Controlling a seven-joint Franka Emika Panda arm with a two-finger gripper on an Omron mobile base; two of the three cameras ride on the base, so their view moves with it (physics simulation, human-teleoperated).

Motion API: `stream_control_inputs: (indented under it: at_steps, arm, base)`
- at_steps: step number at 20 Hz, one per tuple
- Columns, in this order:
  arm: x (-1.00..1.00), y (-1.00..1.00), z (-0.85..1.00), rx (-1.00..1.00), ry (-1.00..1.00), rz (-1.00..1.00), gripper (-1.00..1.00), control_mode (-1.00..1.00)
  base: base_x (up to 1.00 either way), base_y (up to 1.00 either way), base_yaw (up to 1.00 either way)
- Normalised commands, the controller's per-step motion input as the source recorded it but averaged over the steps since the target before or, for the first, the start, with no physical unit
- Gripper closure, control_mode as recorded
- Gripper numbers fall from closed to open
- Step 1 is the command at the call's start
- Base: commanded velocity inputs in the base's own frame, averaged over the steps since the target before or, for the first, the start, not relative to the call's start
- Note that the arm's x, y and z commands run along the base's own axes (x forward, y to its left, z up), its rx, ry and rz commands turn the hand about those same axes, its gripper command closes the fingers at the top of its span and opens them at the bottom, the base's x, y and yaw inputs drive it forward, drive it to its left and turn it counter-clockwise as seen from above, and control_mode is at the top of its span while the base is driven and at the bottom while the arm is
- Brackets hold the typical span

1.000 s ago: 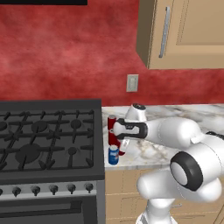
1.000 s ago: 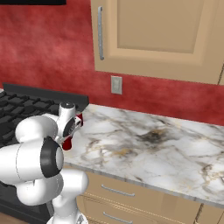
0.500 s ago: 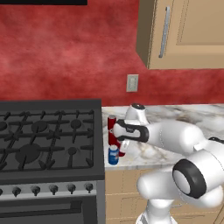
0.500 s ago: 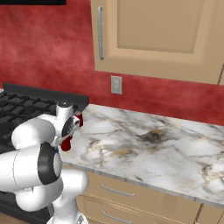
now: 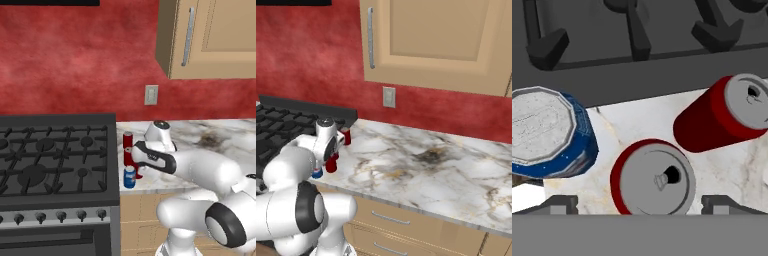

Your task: Four empty soda cans are scattered around the kitchen. Gather all the cans and cluster them next to the stove for recycling.

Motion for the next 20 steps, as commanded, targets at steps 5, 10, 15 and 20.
stream_control_inputs:
  at_steps: [5, 10, 15, 20]
  arm:
    - [-0.04, 0.0, 0.58, 0.0, -0.09, 0.01, -1.0, -1.0]
    - [-0.1, 0.0, 0.59, 0.02, -0.01, 0.0, -1.0, -1.0]
    - [-0.35, -0.04, 0.59, 0.03, 0.0, -0.01, -1.0, -1.0]
    - [-0.68, -0.33, 0.54, 0.1, 0.0, -0.1, -1.0, -1.0]
  base:
    - [0.0, 0.0, 0.0]
    - [0.0, 0.0, 0.0]
    - [0.0, 0.0, 0.0]
    - [0.0, 0.0, 0.0]
